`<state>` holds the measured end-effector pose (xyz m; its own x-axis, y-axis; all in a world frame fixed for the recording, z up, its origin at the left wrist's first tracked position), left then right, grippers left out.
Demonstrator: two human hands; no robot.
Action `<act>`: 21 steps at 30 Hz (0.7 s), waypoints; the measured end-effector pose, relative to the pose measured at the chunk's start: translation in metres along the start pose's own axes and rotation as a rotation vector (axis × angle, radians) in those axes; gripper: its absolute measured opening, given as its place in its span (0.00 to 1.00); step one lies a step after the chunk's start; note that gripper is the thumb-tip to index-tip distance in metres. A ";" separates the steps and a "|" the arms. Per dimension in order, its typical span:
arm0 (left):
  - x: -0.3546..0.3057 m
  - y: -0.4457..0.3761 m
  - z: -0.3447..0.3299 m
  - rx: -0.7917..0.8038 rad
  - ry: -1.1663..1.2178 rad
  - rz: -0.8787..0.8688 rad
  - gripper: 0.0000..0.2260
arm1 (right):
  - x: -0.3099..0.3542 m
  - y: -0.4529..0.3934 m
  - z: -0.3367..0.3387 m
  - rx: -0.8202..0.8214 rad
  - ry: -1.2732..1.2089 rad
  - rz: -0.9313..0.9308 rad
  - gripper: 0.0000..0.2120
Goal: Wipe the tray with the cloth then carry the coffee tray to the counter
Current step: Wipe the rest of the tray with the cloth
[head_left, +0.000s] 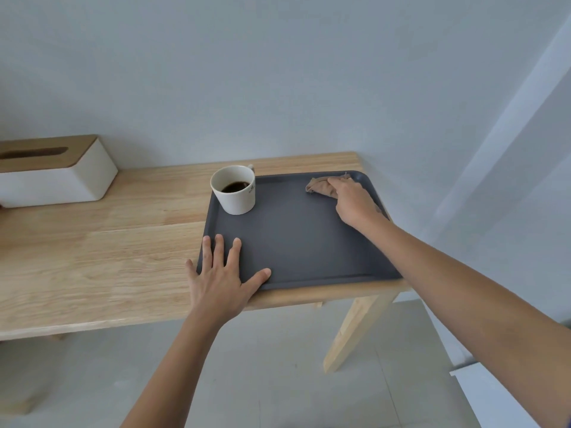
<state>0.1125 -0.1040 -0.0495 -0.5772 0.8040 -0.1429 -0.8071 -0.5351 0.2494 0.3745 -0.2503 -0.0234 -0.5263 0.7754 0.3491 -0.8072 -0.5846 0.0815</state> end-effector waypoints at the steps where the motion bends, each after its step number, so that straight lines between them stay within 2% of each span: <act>1: -0.002 -0.001 0.000 0.000 0.003 -0.004 0.41 | 0.002 -0.004 0.002 -0.006 0.013 -0.017 0.27; 3: -0.001 0.000 0.000 -0.002 0.005 0.006 0.41 | 0.007 -0.006 -0.002 0.017 0.033 0.004 0.28; 7: 0.000 -0.001 -0.001 -0.014 0.001 0.012 0.41 | 0.011 0.020 -0.017 0.057 -0.006 0.160 0.31; 14: -0.001 0.001 0.001 -0.012 -0.010 0.007 0.40 | 0.003 0.108 -0.030 0.097 -0.004 0.472 0.26; 18: 0.000 0.001 0.002 -0.006 -0.003 0.000 0.40 | -0.011 0.090 -0.023 0.087 -0.025 0.408 0.24; 21: 0.000 0.002 0.002 0.000 0.001 -0.002 0.40 | -0.020 0.044 -0.019 0.048 0.001 0.270 0.26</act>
<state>0.1111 -0.1043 -0.0468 -0.5753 0.8051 -0.1441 -0.8085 -0.5331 0.2494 0.3444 -0.2873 -0.0441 -0.7213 0.5898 0.3631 -0.6239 -0.7810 0.0292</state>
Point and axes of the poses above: each hand's wrist, its own y-axis away from the middle knuckle, its own z-axis out of the back of the hand, x = y × z, the point moved 2 cm from there along -y, towards the middle knuckle, and after that the axes turned 10 degrees about x, right-handed, at the moved point
